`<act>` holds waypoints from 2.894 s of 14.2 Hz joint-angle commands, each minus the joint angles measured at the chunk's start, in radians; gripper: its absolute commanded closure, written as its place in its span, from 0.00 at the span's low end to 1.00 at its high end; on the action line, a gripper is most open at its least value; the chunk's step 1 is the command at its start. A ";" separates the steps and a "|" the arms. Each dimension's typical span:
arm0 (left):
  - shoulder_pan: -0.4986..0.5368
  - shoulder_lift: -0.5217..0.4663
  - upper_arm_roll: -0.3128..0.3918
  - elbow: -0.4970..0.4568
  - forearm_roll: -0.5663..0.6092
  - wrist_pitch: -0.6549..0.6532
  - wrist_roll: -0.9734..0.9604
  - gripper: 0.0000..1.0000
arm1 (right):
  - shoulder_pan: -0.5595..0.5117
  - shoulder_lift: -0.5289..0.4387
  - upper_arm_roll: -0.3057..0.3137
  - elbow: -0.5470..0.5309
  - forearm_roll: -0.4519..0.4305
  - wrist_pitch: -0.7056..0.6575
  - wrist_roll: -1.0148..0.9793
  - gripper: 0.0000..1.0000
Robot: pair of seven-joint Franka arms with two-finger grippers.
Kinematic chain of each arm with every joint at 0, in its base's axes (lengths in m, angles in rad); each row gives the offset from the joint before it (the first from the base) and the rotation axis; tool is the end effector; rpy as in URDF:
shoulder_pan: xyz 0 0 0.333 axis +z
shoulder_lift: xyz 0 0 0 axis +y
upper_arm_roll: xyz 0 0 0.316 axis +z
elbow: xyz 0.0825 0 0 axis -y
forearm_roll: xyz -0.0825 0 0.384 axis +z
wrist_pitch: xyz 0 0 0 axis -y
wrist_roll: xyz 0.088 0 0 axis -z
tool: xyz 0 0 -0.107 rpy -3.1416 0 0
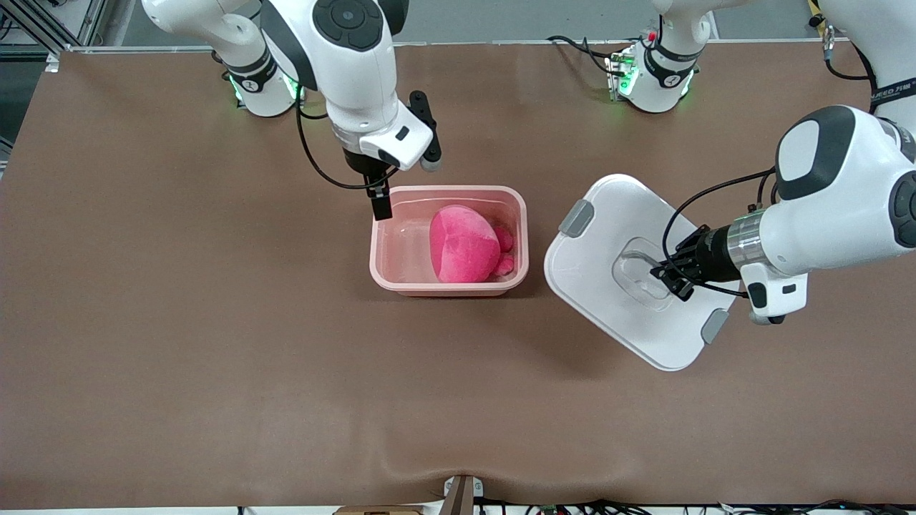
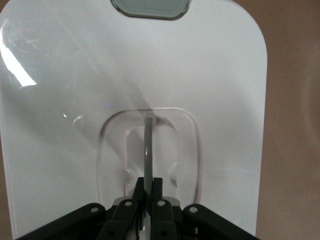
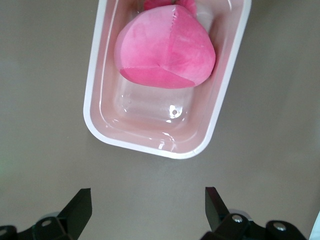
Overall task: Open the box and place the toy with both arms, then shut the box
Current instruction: 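Withdraw the right gripper while the left gripper carries the lid over the box, then lower the lid onto the box with the left gripper and press it down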
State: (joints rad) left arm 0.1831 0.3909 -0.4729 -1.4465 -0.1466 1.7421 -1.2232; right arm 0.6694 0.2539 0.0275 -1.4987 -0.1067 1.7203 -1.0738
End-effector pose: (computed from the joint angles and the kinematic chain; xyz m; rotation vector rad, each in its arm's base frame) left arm 0.6425 -0.1563 0.4843 2.5724 1.3866 -0.3800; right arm 0.4955 0.3995 0.5206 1.9108 2.3774 -0.0763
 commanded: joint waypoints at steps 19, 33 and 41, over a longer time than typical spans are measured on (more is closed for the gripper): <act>-0.282 0.003 -0.015 -0.009 0.185 0.148 -0.711 1.00 | -0.644 -0.153 -0.051 -0.021 0.074 -0.136 0.366 0.00; -0.517 0.103 -0.012 -0.003 0.406 0.286 -1.146 1.00 | -0.735 -0.205 -0.060 -0.020 0.116 -0.202 1.096 0.00; -0.635 0.161 -0.009 -0.002 0.574 0.335 -1.358 1.00 | -0.771 -0.281 -0.061 -0.095 0.130 -0.197 1.108 0.00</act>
State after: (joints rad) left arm -0.4297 0.5362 -0.4893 -1.4584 0.3657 2.0533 -2.5331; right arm -0.0828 0.0129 -0.0474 -1.5480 0.0024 1.5117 0.0150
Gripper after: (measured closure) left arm 0.930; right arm 0.000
